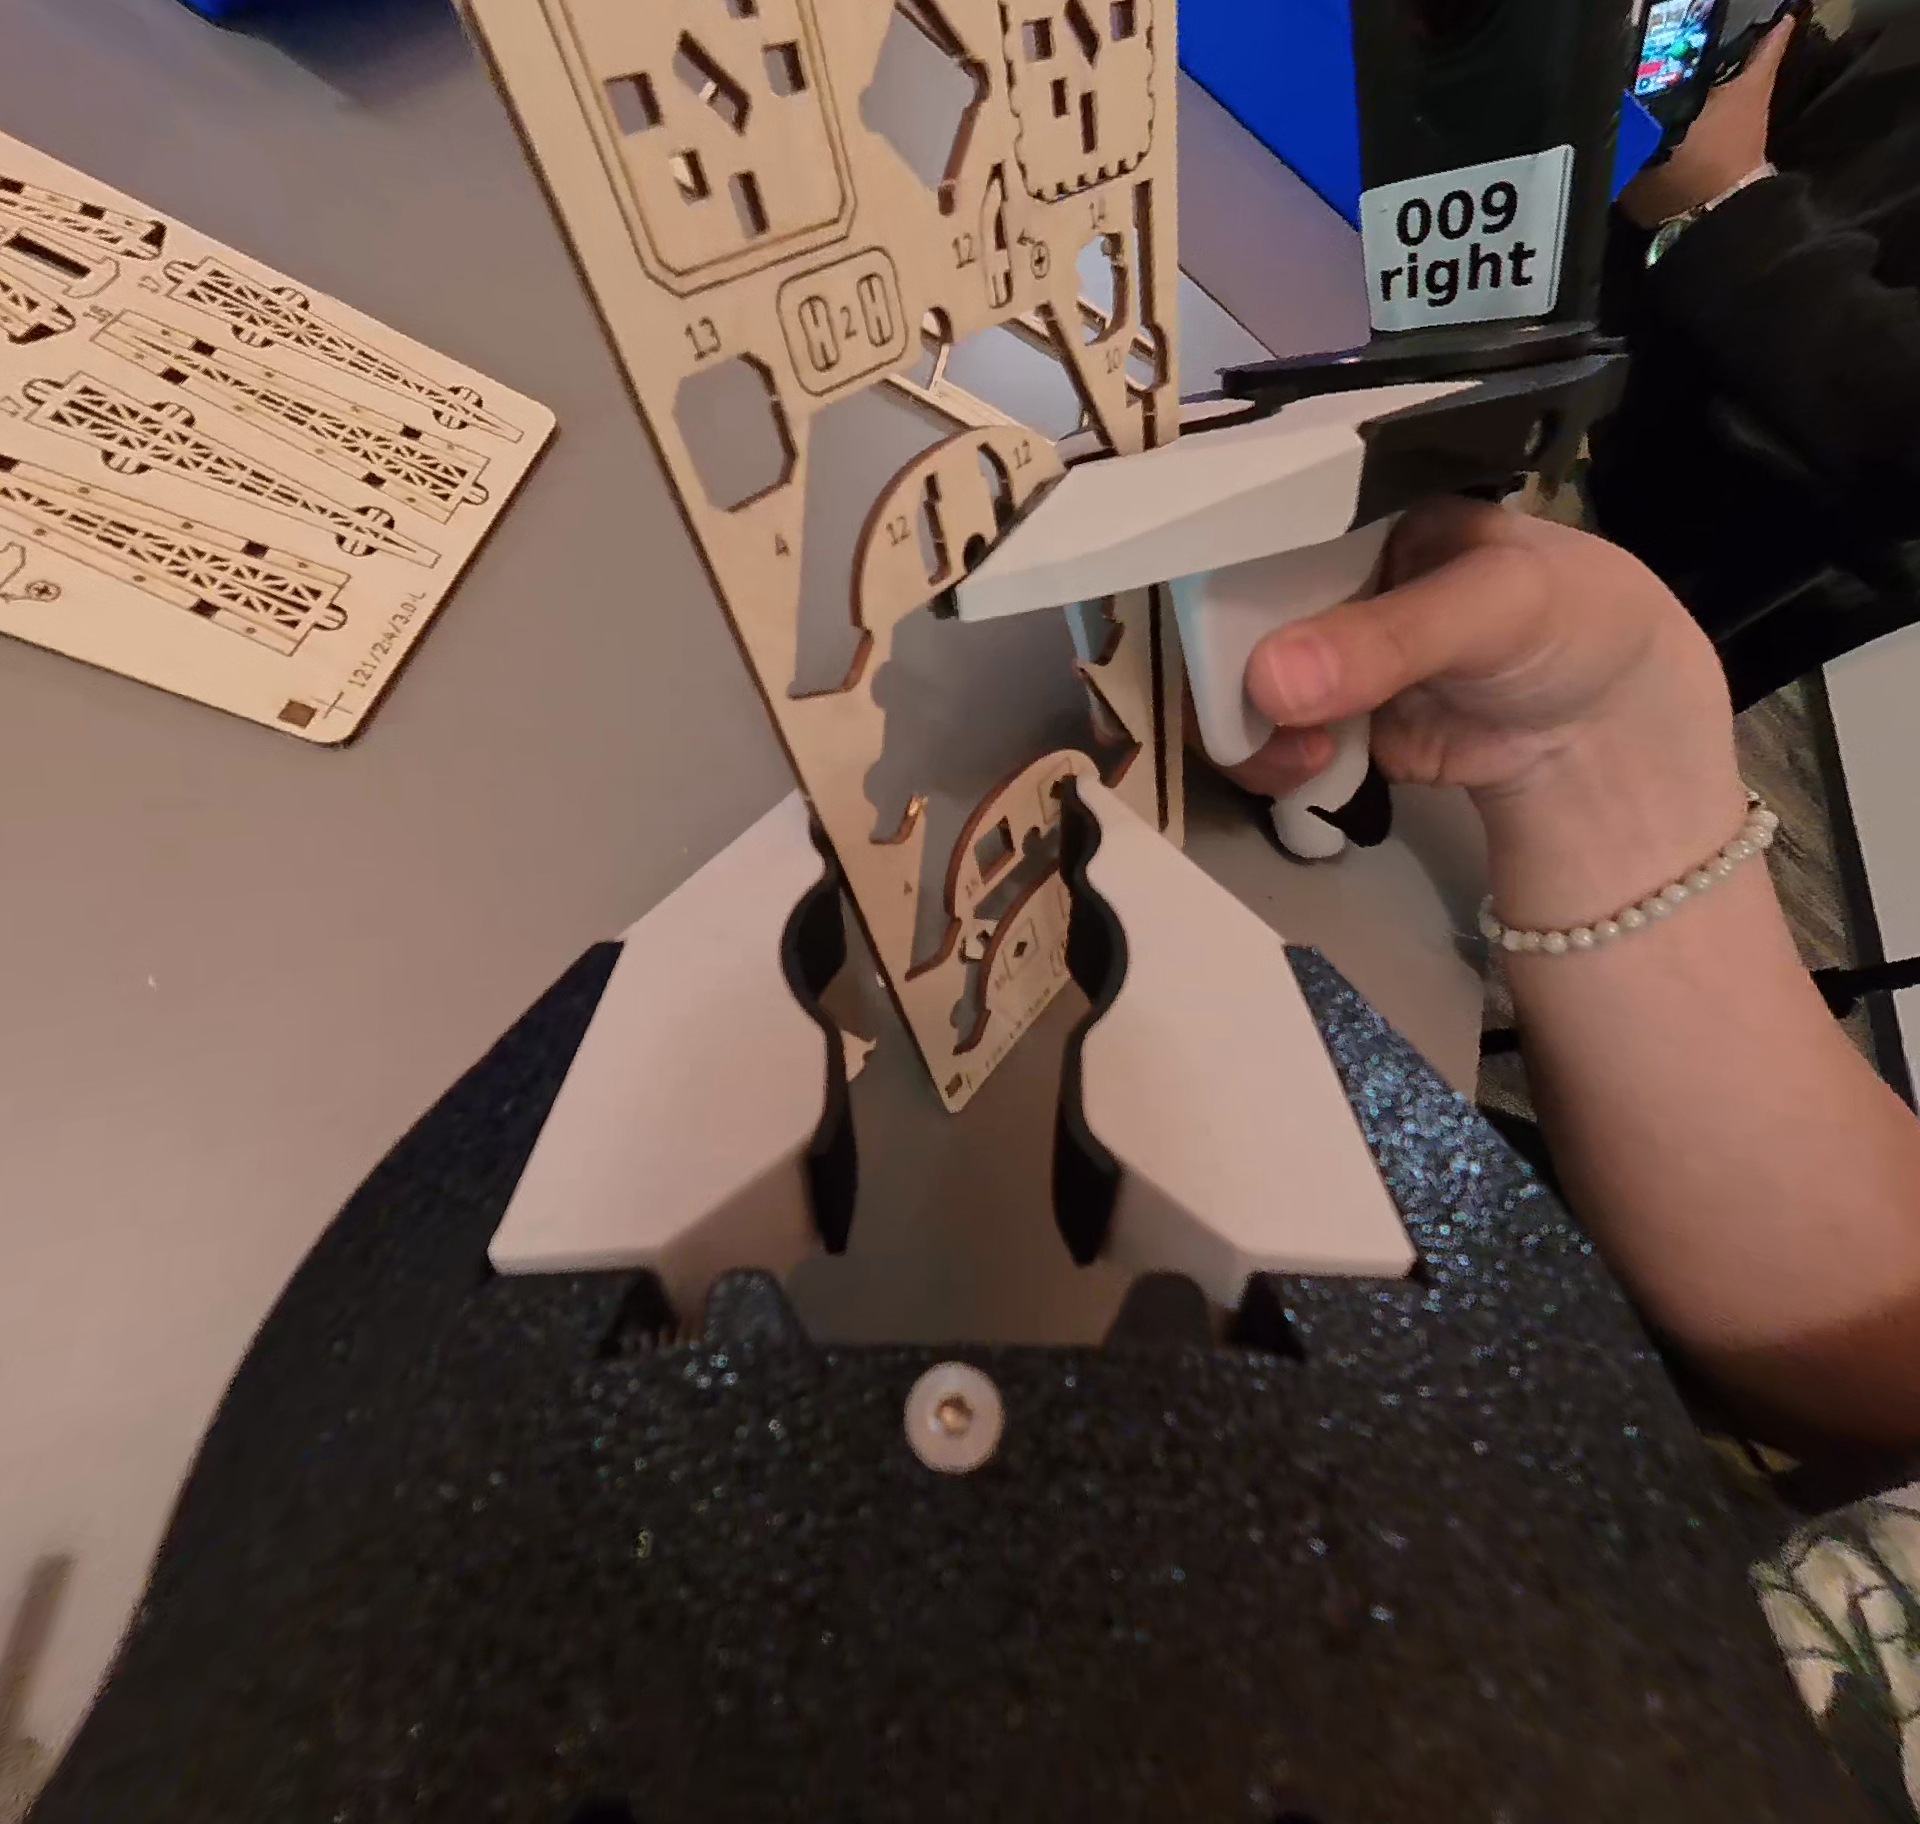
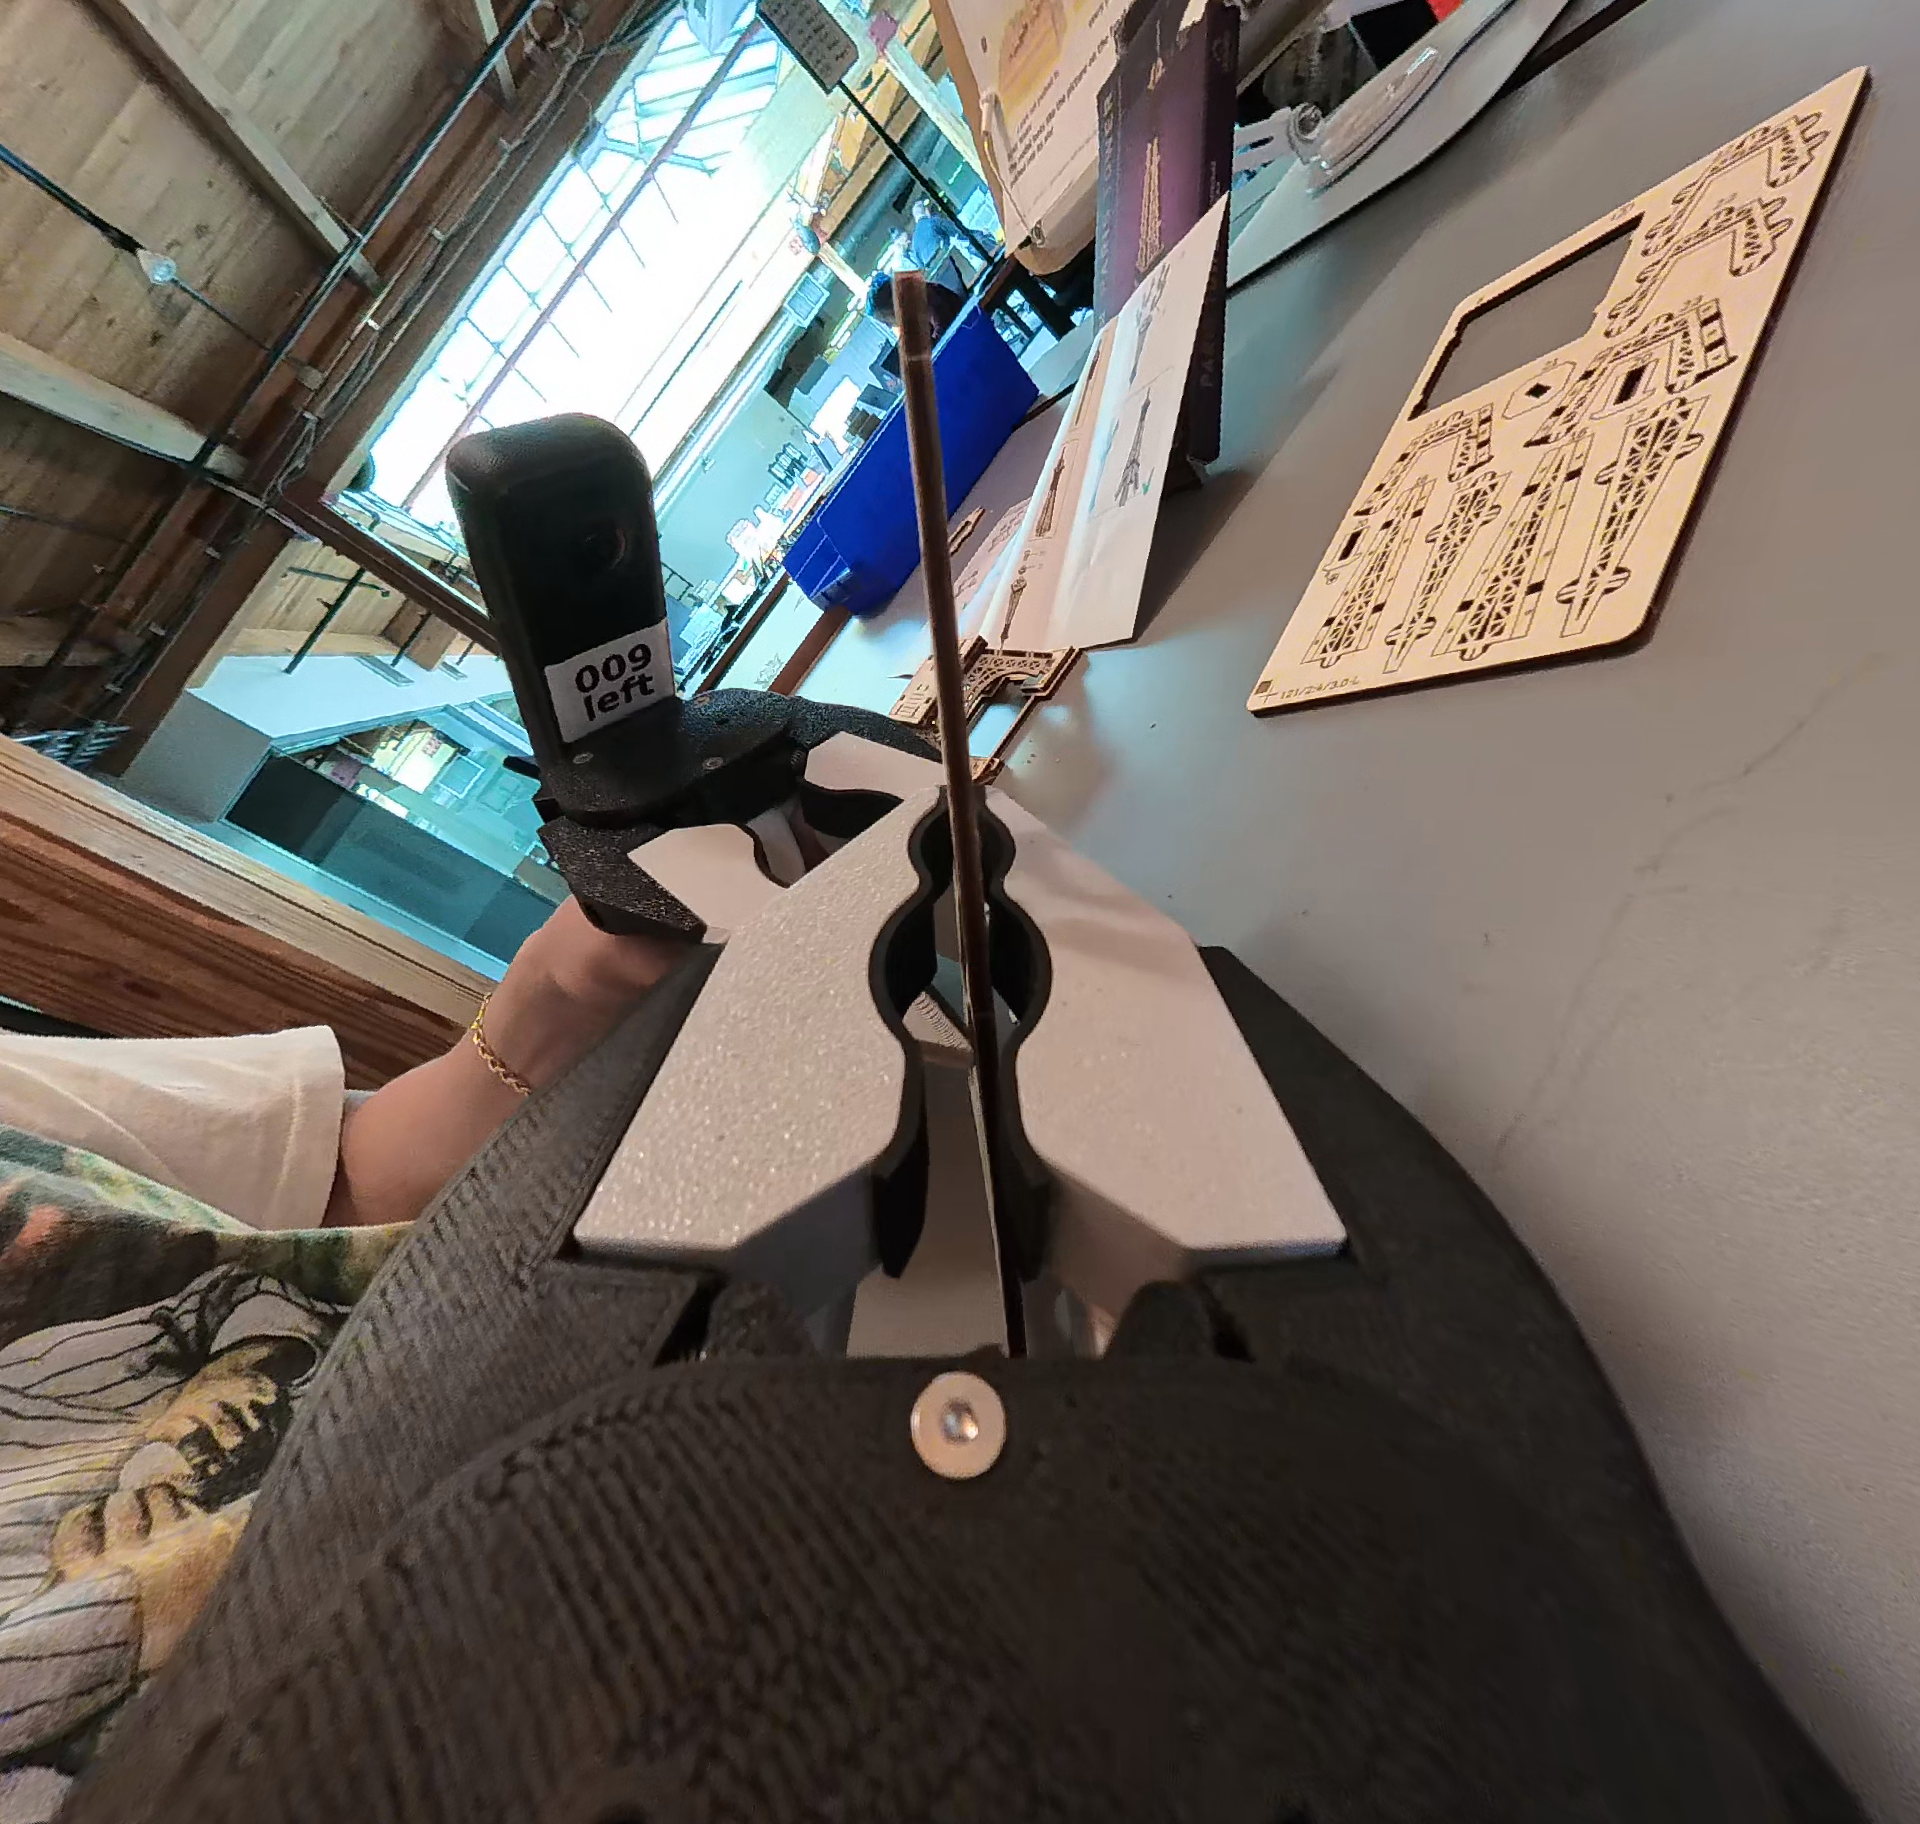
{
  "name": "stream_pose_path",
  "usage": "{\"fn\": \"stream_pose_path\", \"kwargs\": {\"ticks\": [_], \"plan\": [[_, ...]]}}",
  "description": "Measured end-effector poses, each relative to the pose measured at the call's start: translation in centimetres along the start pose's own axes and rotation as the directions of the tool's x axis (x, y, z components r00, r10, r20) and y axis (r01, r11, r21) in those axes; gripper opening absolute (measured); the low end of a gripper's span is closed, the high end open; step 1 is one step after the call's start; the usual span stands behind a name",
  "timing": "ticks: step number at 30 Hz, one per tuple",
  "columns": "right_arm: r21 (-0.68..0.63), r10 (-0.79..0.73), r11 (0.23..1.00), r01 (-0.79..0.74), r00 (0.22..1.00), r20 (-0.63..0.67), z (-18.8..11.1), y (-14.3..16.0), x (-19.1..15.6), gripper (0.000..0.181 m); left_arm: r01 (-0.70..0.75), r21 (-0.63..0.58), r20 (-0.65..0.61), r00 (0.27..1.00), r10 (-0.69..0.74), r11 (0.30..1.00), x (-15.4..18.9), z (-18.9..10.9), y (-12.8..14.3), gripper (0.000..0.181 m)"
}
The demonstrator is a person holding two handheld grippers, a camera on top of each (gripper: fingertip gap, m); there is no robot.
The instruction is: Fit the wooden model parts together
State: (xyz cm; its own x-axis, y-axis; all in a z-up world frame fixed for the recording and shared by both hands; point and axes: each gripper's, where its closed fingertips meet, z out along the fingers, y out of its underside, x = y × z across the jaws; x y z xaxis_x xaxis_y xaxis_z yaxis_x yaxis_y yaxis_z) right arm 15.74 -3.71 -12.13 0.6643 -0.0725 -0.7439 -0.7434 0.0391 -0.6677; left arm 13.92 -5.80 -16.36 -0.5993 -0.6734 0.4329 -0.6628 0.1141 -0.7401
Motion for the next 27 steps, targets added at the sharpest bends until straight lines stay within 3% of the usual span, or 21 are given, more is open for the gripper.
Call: {"fn": "stream_pose_path", "kwargs": {"ticks": [6, 7, 9, 10, 12, 13, 16, 22, 27], "plan": [[0.001, 0.013, 1.0, -0.013, 1.0, -0.02, 0.0, 0.0, 0.4, 0.0, 0.016, 0.001, 0.021, 1.0, -0.016, 1.0, -0.2, 0.2, 0.1, 0.034], [-0.001, 0.012, 1.0, -0.012, 1.0, -0.01, 0.0, 0.0, 0.2, 0.0, 0.019, -0.011, 0.086, 0.996, -0.018, 1.0, -1.2, 0.0, 0.2, 0.008], [-0.036, 0.008, 0.999, -0.009, 0.999, -0.039, 0.3, 0.6, 0.5, 0.0, -0.05, -0.019, 0.157, 0.986, 0.052, 0.999, -2.2, 0.0, 0.5, 0.008], [-0.03, 0.005, 1.0, -0.006, 0.999, -0.049, 0.3, 0.5, 0.6, 0.0, -0.023, -0.019, 0.135, 0.99, 0.026, 1.0, -1.7, 0.0, 0.6, 0.013], [0.001, 0.019, 1.0, -0.019, 0.998, -0.06, 0.1, 0.0, 1.0, 0.0, -0.043, -0.031, 0.063, 0.997, 0.045, 0.999, -0.1, 0.0, 0.6, 0.069], [0.014, 0.021, 1.0, -0.02, 0.998, -0.057, 0.0, -0.2, 0.9, 0.0, -0.079, -0.02, 0.042, 0.996, 0.079, 0.997, 0.4, 0.0, 0.5, 0.079], [0.005, 0.013, 1.0, -0.012, 0.999, -0.042, 0.1, -0.1, 0.7, 0.0, -0.082, 0.037, 0.055, 0.995, 0.08, 0.996, -0.1, -0.3, 0.0, 0.06], [0.024, -0.005, 1.0, 0.004, 1.0, 0.017, -0.2, -0.3, -0.3, 0.0, 0.0, -0.003, -0.068, 0.998, 0.0, 1.0, 0.6, -0.9, 1.1, 0.07], [0.027, -0.01, 1.0, 0.01, 1.0, 0.019, -0.2, -0.4, -0.3, 0.0, -0.045, -0.061, -0.028, 0.999, 0.043, 0.997, 0.1, -2.3, 1.8, 0.051]]}}
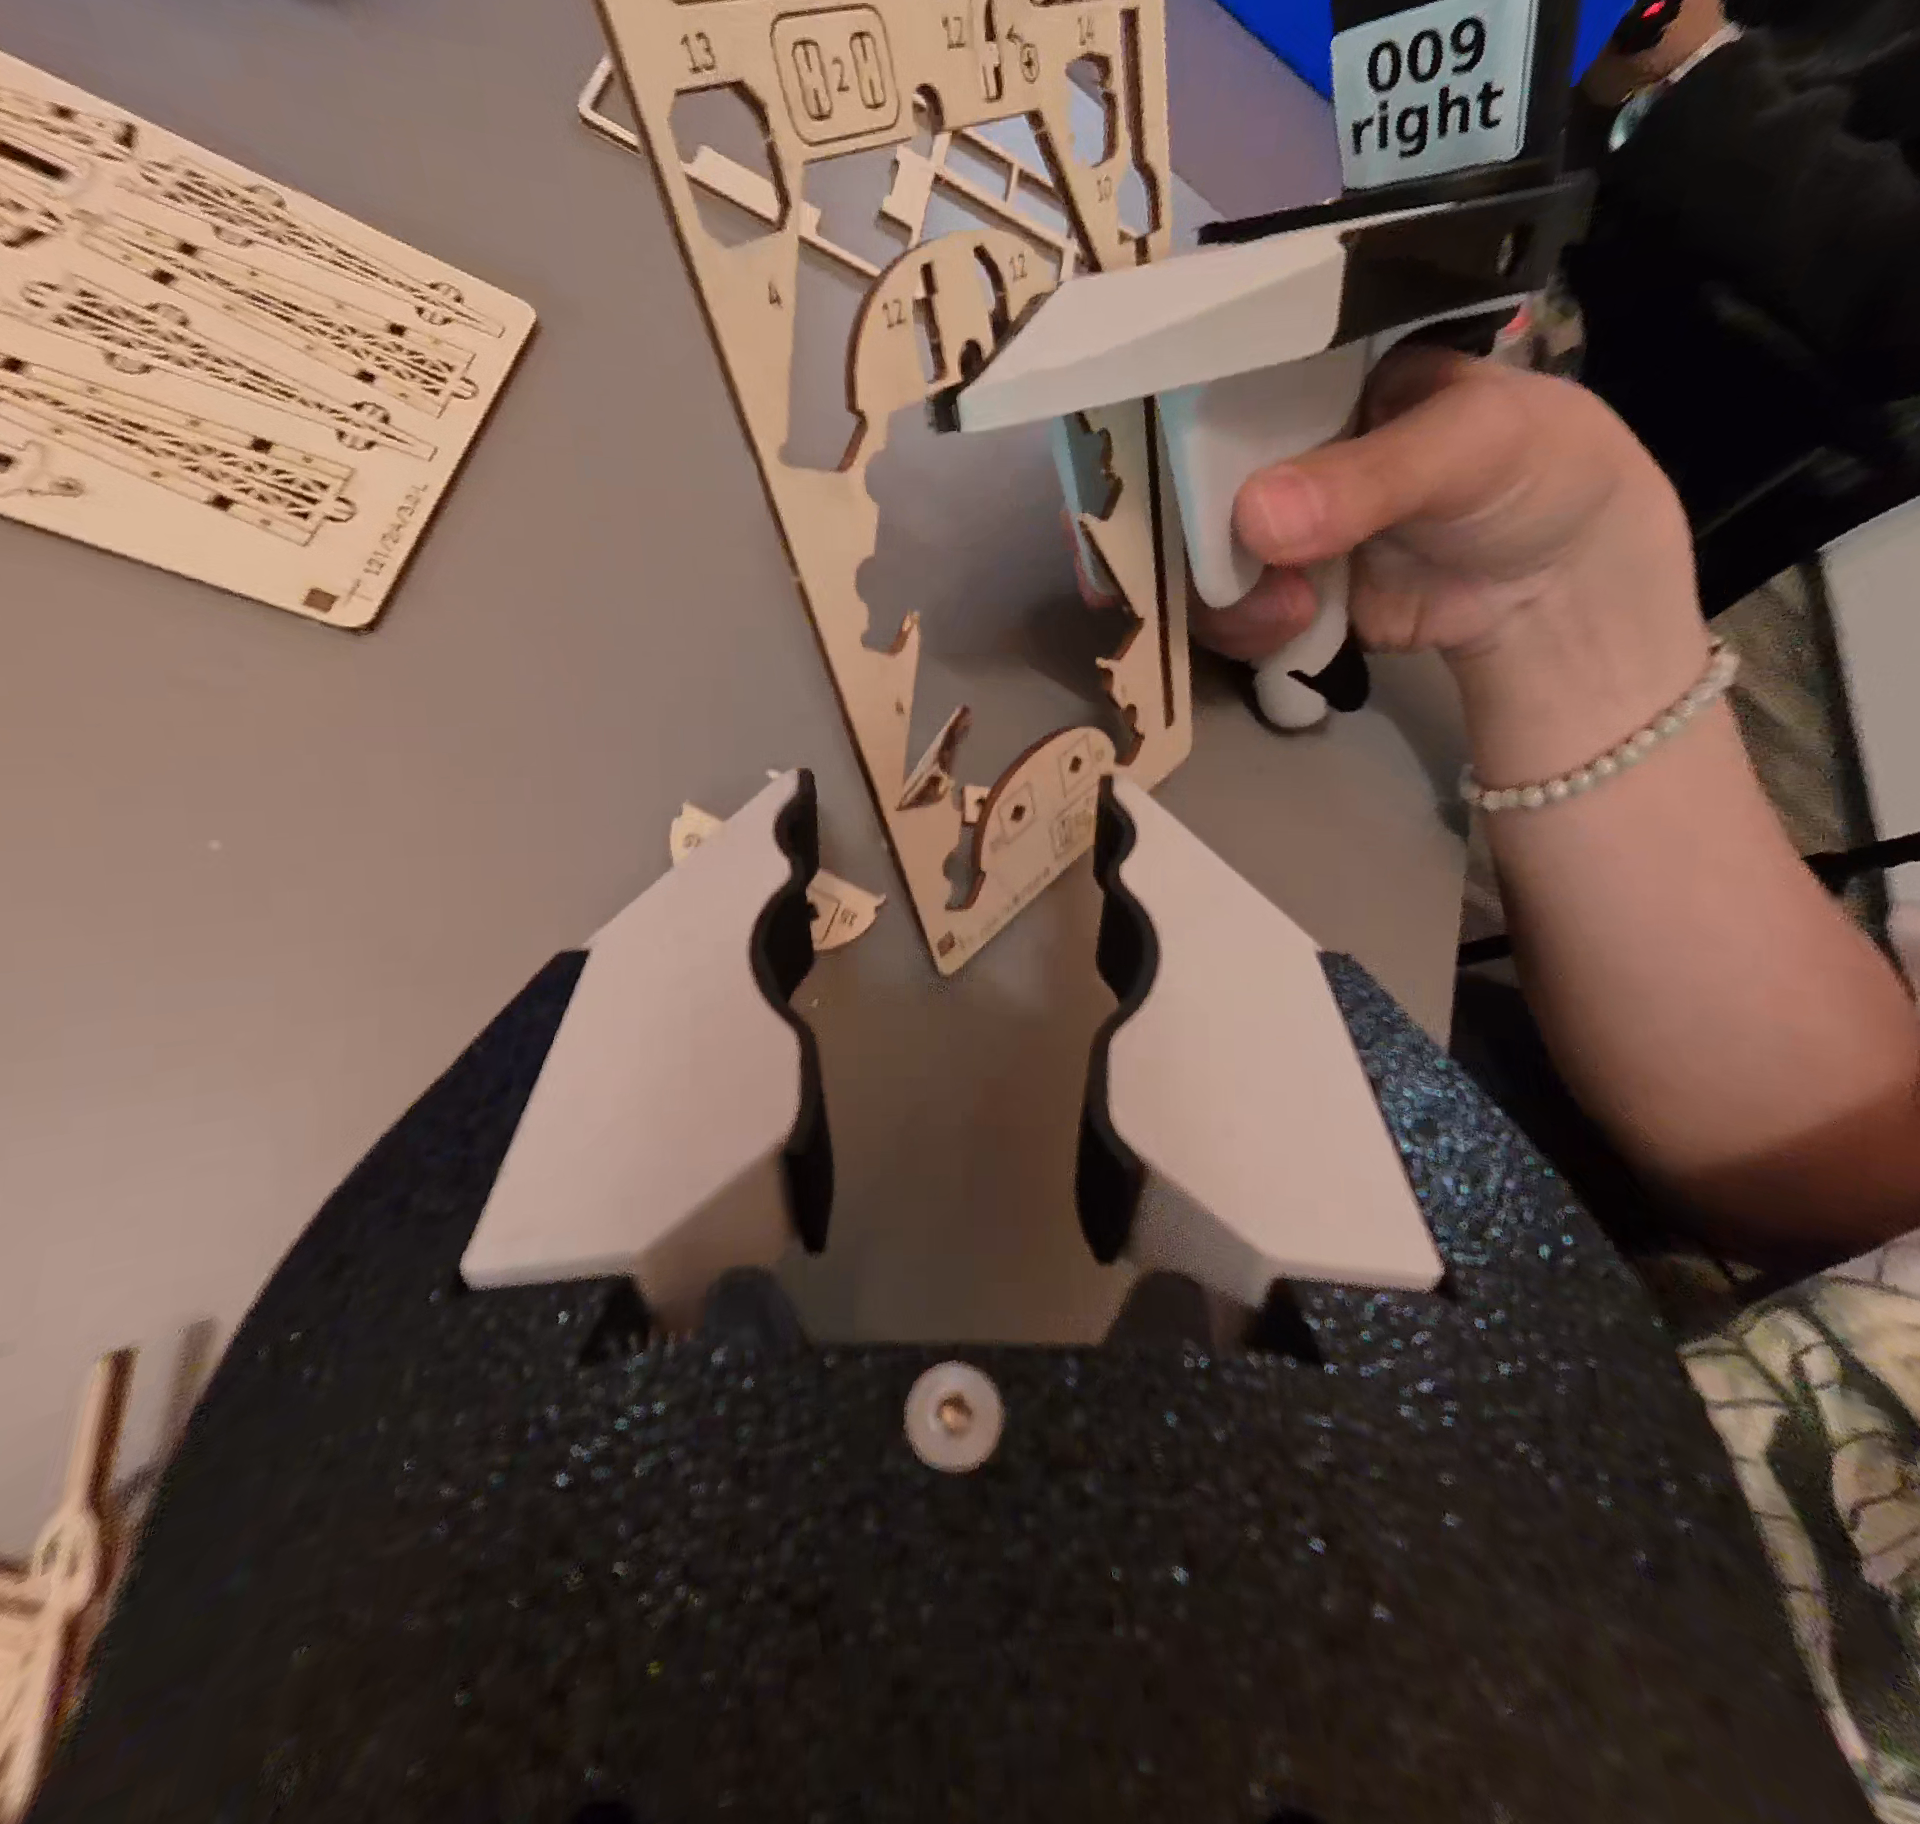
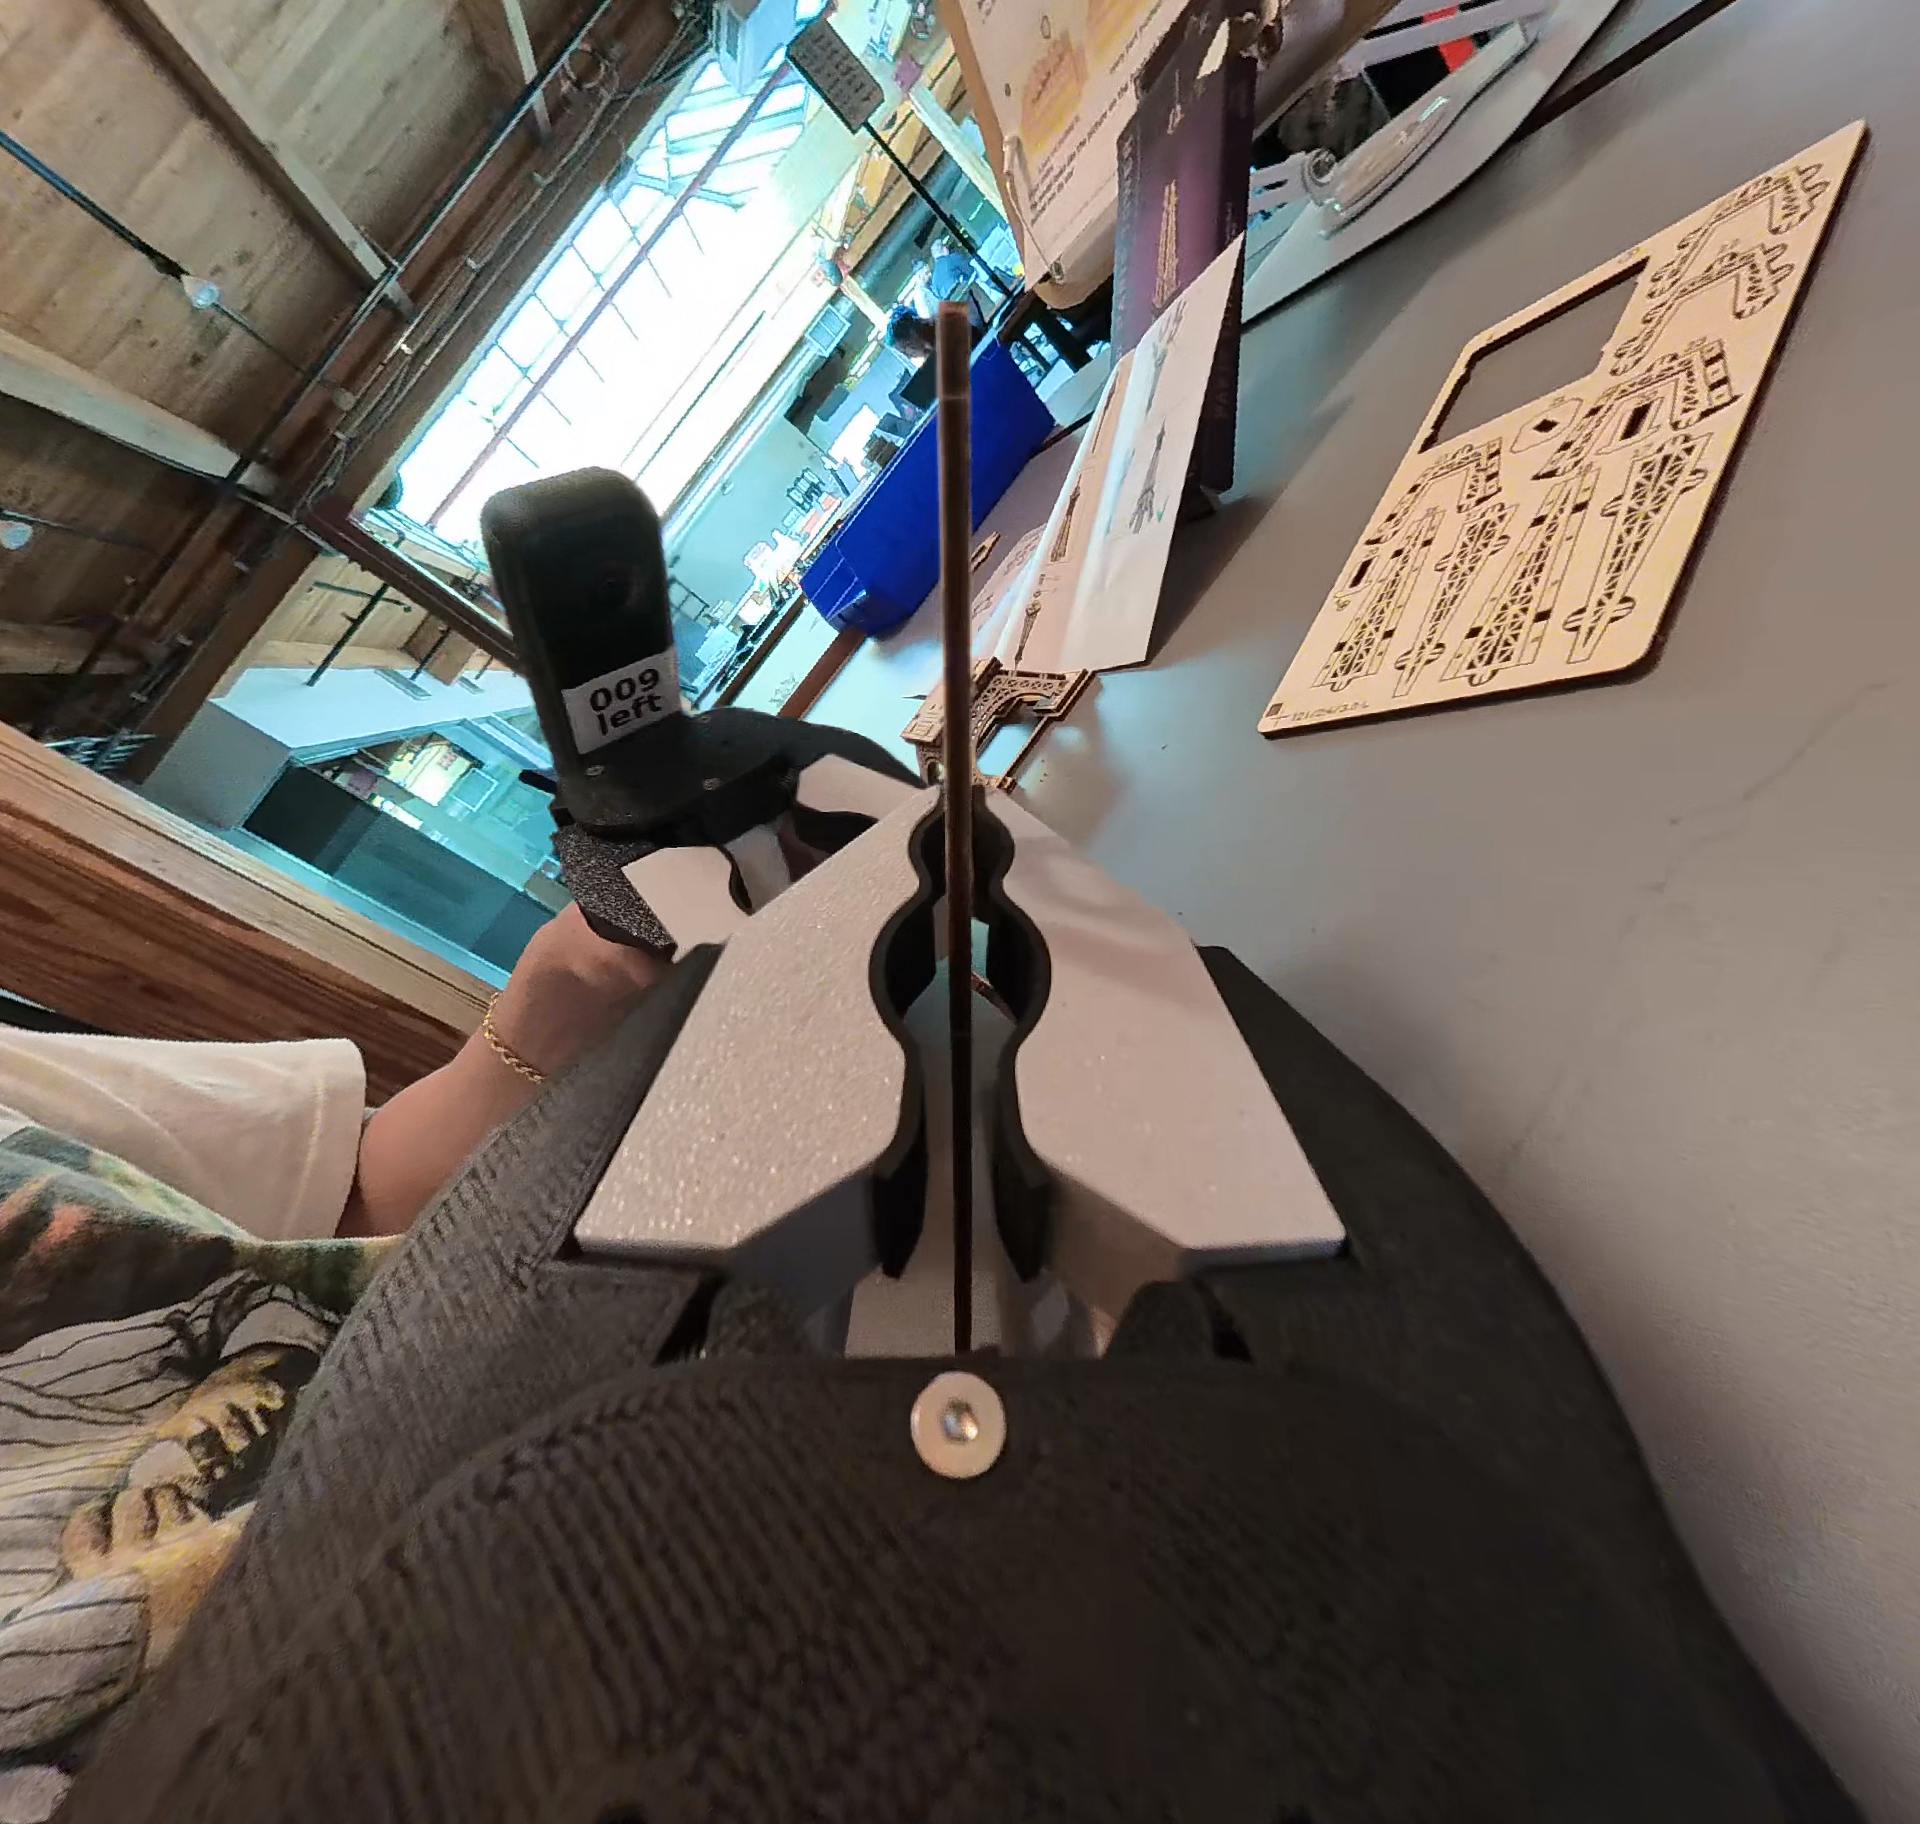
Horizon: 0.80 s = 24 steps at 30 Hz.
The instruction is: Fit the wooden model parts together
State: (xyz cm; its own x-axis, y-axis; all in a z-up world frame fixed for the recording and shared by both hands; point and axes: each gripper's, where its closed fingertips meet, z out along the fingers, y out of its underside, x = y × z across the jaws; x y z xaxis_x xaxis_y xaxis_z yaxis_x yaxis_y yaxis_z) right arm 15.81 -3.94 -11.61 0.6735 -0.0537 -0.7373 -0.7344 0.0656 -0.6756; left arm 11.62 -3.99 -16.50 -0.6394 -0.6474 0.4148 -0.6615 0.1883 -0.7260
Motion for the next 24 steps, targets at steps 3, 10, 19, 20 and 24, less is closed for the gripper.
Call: {"fn": "stream_pose_path", "kwargs": {"ticks": [3, 10, 19, 20, 24], "plan": [[0.003, -0.003, 1.0, 0.003, 1.0, 0.013, -0.1, 0.0, -0.2, 0.0, -0.076, -0.019, 0.051, 0.996, 0.077, 0.997, -0.2, -0.8, 0.4, 0.04], [0.0, -0.032, 0.999, 0.032, 0.994, 0.103, 0.0, 0.1, -1.7, 0.0, -0.055, -0.049, 0.01, 0.998, 0.056, 0.997, 0.7, 0.4, 1.4, 0.037], [-0.001, -0.033, 0.999, 0.033, 0.996, 0.081, 0.0, 0.1, -1.4, 0.0, -0.016, 0.01, -0.063, 0.998, 0.016, 1.0, 1.2, 0.2, 0.9, 0.023], [-0.001, -0.032, 0.999, 0.032, 0.997, 0.068, 0.1, 0.1, -1.2, 0.0, -0.018, 0.018, -0.051, 0.999, 0.019, 1.0, 1.0, 0.2, 0.8, 0.024], [-0.033, -0.033, 0.999, 0.035, 0.997, 0.065, 0.4, 0.6, -1.3, 0.0, -0.039, -0.015, 0.029, 0.999, 0.039, 0.999, -0.3, 0.4, 1.3, 0.023]]}}
